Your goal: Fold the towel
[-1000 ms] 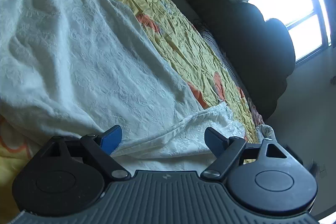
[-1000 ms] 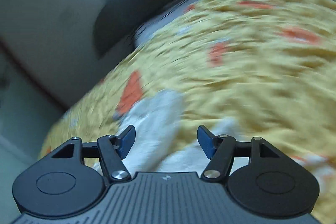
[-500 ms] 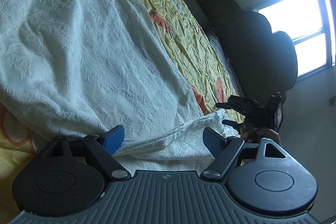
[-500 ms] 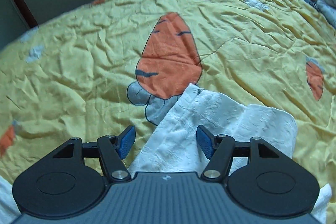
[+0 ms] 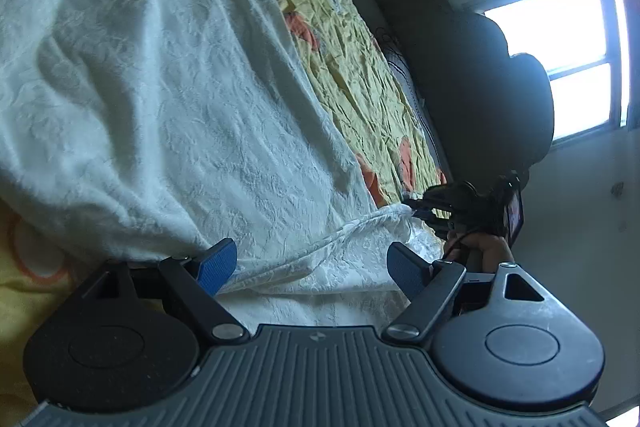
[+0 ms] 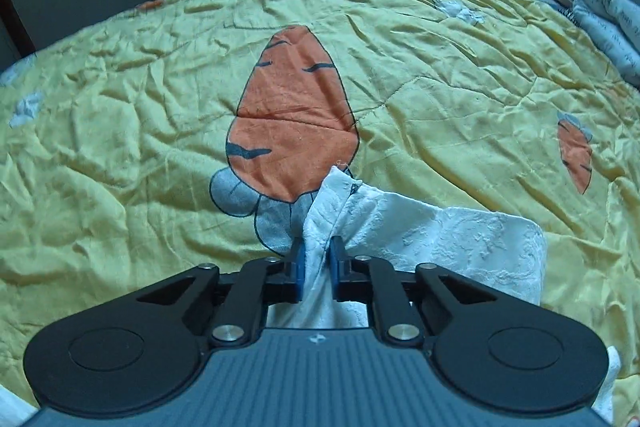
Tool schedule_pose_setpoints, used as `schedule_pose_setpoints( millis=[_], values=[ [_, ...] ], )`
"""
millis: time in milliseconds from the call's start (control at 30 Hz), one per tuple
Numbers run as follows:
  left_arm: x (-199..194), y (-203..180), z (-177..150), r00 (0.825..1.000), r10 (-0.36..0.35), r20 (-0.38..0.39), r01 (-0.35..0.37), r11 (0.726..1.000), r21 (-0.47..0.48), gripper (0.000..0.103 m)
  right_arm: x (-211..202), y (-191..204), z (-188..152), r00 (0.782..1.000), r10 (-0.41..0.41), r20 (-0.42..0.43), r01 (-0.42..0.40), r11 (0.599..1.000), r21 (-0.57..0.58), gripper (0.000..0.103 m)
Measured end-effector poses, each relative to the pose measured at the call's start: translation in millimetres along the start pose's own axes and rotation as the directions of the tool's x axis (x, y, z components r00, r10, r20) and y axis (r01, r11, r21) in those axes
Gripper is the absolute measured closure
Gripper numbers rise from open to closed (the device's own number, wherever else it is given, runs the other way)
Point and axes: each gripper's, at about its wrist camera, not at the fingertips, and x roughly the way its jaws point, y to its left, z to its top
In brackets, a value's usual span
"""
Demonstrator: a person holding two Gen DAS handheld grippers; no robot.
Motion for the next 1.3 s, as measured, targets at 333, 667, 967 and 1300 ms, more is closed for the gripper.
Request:
schedule_pose_setpoints(
  millis=[333,667,967,1300],
  values=[
    [-32,-54,23,1.000,-0.022,-0.020,0.027,0.966,0.256,0.018,-70,-72,-19,0.972,0.187,0.143,-0.202,0.975,0.096,0.096],
    [40,-119,-80,0.984,0.144,0.103,-0.133,0.222,0.966,0.023,-62,-105,-31,0.948,0.277,0.160,-0.302,0.939,0.166,0.096],
    [84,-101,-53,0.932,0.337,0.131,-0.225,0.256,0.940,0.093,-77,-126,-30,0.906,0.363,0.218,-0.407,0.888,0.213,0.096],
    [60,-87,-90,0.962,0.259,0.089,-0.137,0.173,0.975,0.096,-125,-258,-202,0.875,0.356,0.328,-0.479,0.733,0.483,0.096]
  ],
)
